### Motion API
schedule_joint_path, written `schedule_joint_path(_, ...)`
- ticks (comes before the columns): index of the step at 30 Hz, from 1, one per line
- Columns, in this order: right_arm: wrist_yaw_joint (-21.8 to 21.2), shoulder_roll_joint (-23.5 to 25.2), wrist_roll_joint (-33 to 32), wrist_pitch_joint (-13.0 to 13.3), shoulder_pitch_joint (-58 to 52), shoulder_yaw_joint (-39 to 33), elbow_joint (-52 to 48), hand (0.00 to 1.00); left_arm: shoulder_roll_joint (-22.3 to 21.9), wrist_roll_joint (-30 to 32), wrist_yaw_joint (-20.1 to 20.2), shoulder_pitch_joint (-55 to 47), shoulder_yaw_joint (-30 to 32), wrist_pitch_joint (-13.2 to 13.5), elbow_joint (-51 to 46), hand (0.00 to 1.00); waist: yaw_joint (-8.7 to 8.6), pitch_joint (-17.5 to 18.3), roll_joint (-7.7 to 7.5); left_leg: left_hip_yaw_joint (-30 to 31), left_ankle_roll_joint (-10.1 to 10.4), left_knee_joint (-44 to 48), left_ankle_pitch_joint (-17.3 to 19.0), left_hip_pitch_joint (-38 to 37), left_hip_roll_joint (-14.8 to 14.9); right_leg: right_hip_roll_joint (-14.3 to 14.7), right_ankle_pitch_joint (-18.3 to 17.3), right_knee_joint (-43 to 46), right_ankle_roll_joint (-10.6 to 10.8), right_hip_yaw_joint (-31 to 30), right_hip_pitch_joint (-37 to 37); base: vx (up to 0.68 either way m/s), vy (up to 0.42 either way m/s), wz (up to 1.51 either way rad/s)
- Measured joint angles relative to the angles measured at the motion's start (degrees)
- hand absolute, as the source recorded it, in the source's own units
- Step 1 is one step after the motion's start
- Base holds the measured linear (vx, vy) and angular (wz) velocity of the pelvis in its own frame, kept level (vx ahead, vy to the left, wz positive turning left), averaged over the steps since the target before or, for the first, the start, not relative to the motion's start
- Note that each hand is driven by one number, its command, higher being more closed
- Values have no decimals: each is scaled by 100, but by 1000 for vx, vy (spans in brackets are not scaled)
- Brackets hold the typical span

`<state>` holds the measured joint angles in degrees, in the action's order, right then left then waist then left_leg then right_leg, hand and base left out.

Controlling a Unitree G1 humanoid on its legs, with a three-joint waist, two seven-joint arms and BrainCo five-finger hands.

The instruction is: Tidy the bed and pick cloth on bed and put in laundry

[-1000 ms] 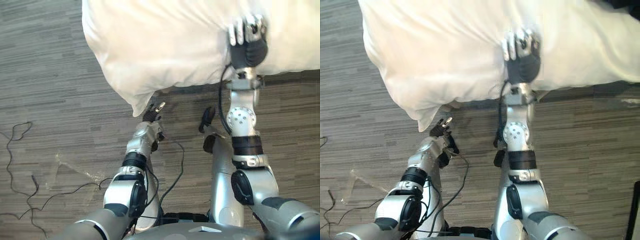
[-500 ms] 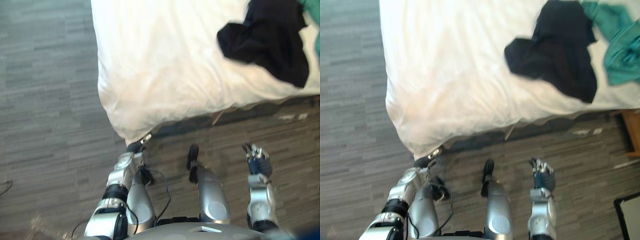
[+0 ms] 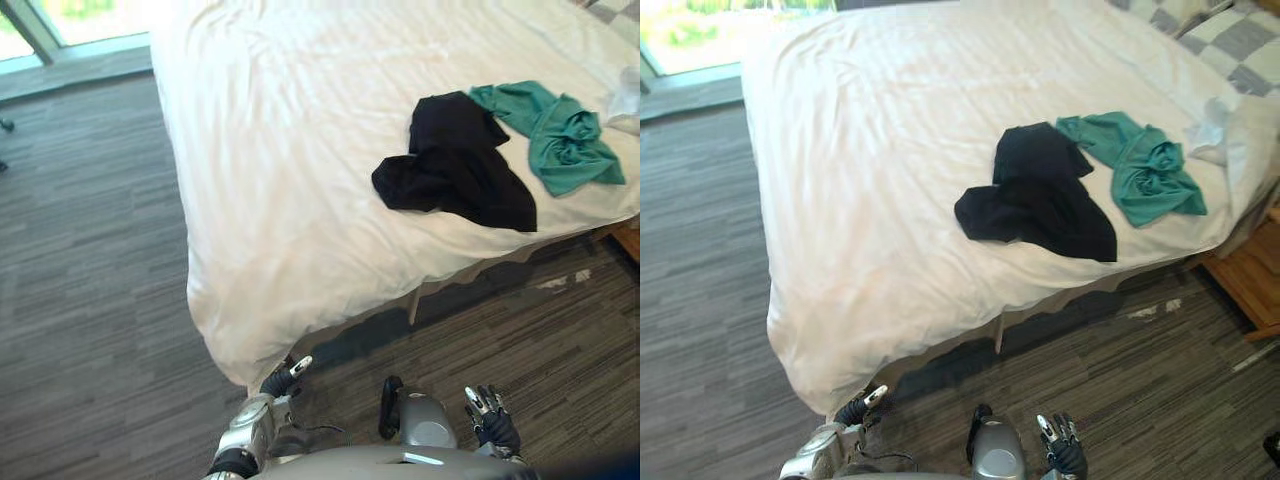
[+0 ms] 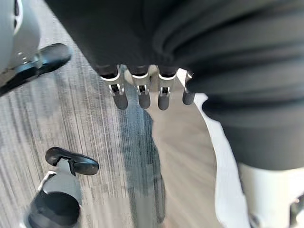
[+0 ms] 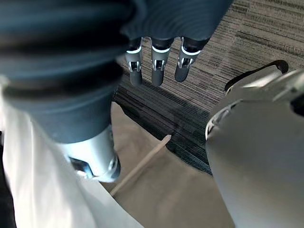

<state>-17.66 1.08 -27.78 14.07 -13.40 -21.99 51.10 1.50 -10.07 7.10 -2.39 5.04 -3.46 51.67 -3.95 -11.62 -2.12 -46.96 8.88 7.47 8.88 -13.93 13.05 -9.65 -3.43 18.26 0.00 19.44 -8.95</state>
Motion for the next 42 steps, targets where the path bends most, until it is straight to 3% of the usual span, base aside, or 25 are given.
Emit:
schedule_joint_path(2,-4,2,4,-108,-9,5,59,0,-42,91,-7,-73,-39,38,56,0,-19,76,108,-95,-4,23,0,-128,76,225,307,-663,72,-14,369,-24,48,-29)
schedule_joint_path(8,56,6,57,-195,128,374,110,0,-70,276,-185,-108,-243,44,44,0,39,235,78,-332,-112,346,48,-118,63,481,1219,-2415,151,-349,921,-108,33,-37)
schedule_joint_path(13,221,0,122,-320,199,692,85,0,-127,508,-440,-204,14,150,-19,0,110,233,82,364,-158,811,65,-111,99,567,1237,-2418,147,-804,807,-101,-35,-60)
schedule_joint_path(14,241,-17,118,-329,259,732,43,0,-188,503,-549,-199,176,266,-97,0,172,221,62,623,-270,929,86,-91,84,628,1222,-2418,147,-912,696,-83,-101,-148)
schedule_joint_path(15,268,-55,133,-328,362,833,47,0,-279,500,-645,-217,423,365,-90,0,228,256,184,883,-570,1068,113,-1,148,738,1050,-2352,179,-1020,590,-64,-118,-164)
schedule_joint_path(16,270,-181,194,-322,463,898,12,0,-326,500,-719,-279,523,380,-35,0,303,300,420,1205,-816,1398,263,188,441,918,757,-1866,-165,-971,288,-57,-137,-182)
schedule_joint_path(17,320,-263,295,-318,466,971,-68,0,-299,495,-742,-322,542,396,-153,0,307,179,290,1673,-941,2369,301,422,549,856,221,-60,-583,-968,-341,-41,-216,-163)
schedule_joint_path(18,331,-261,399,-310,331,1078,-88,0,-206,495,-715,-368,621,394,-390,0,347,186,101,2239,-1179,3187,150,712,443,811,-70,225,-213,-1228,-343,-79,-183,-161)
schedule_joint_path(19,349,-351,448,-328,264,1102,-71,0,-226,496,-692,-365,630,357,-343,0,342,230,167,2744,-1194,3554,108,815,433,956,-103,126,-115,-1364,-264,-105,-81,-165)
schedule_joint_path(20,371,-407,448,-366,256,1211,-48,0,-302,505,-629,-467,631,363,-226,0,419,355,415,3115,-1145,3553,-44,891,324,1177,19,-418,167,-1424,-105,-71,68,-197)
schedule_joint_path(21,341,-579,483,-335,217,1144,-177,0,-510,507,-516,-478,613,391,-75,0,400,441,727,3389,-738,3400,-108,888,464,1240,-295,803,-116,-1400,-402,-26,85,-158)
schedule_joint_path(23,426,-591,432,-337,78,1119,-138,0,-383,514,-388,-387,559,441,-69,0,208,451,463,3340,-499,3139,217,709,190,862,-796,486,7,-1617,-102,65,23,-62)
schedule_joint_path(24,463,-609,423,-362,99,1094,-102,0,-360,510,-311,-278,479,373,46,0,169,460,569,3391,-435,2931,428,593,236,993,-687,248,133,-1676,-20,62,46,-43)
schedule_joint_path(25,445,-472,365,-361,143,1117,-120,0,-341,511,-151,-159,400,349,213,0,99,461,541,3187,-443,2344,552,393,236,1041,-298,53,-4,-1743,-65,1,61,-49)
schedule_joint_path(27,430,-331,259,-343,207,1024,-112,0,-446,509,-45,-31,380,263,272,0,-14,460,541,2898,-430,1088,530,-236,-32,1185,-49,50,-123,-1849,-219,-19,44,-64)
schedule_joint_path(30,374,-185,318,-295,247,1121,-50,0,-451,498,7,148,302,110,419,0,45,332,234,2776,-426,1189,560,-267,-253,1061,344,-137,-114,-1996,-196,-117,87,-68)
schedule_joint_path(31,386,-201,391,-232,249,1119,23,0,-483,470,5,119,196,19,482,0,-30,294,280,2495,-581,355,710,-581,-389,1132,713,-262,-124,-1639,-188,-213,57,-81)
schedule_joint_path(33,421,-235,533,-190,373,1173,30,0,-467,440,1,100,213,-22,470,0,70,274,358,2082,-523,43,695,-720,-389,1120,894,-465,-137,-1149,-230,-267,21,-77)
schedule_joint_path(34,432,-202,565,-183,451,1171,21,0,-419,442,-5,63,255,-49,486,0,-5,240,300,2050,-535,33,769,-708,-426,988,577,-84,-263,-793,-297,-256,-22,-28)
schedule_joint_path(35,450,-217,619,-186,425,1156,30,0,-388,441,-10,78,288,-88,474,0,-48,228,277,1928,-549,-57,869,-725,-482,764,-44,818,-329,-435,-378,-210,-21,14)
schedule_joint_path(36,462,-228,665,-190,354,1126,57,0,-354,430,-18,76,289,-82,442,0,-68,218,260,1906,-522,-137,890,-746,-536,613,-406,1280,-280,-395,-361,-191,-10,15)
schedule_joint_path(38,486,-229,727,-195,352,1113,54,0,-309,219,-107,50,310,-75,408,0,-30,190,241,1860,-522,-117,890,-734,-654,492,-489,1400,-232,-467,-367,-203,-55,-14)
schedule_joint_path(40,513,-221,814,-234,358,1116,67,0,-320,145,-128,51,455,-70,409,0,43,170,186,1721,-524,-124,887,-757,-727,642,-443,1105,-168,-622,-283,-185,-83,-64)
schedule_joint_path(41,550,-253,858,-237,403,1071,71,0,-326,98,-137,-35,515,-68,416,0,47,196,438,1524,-522,-163,888,-673,-635,809,-478,710,-167,-798,-215,-169,-138,-65)
schedule_joint_path(42,561,-251,879,-272,483,886,41,0,-314,45,-173,-82,537,-75,408,0,-51,179,389,1416,-491,-156,901,-591,-622,673,-785,1328,-272,-761,-354,-139,-158,-35)
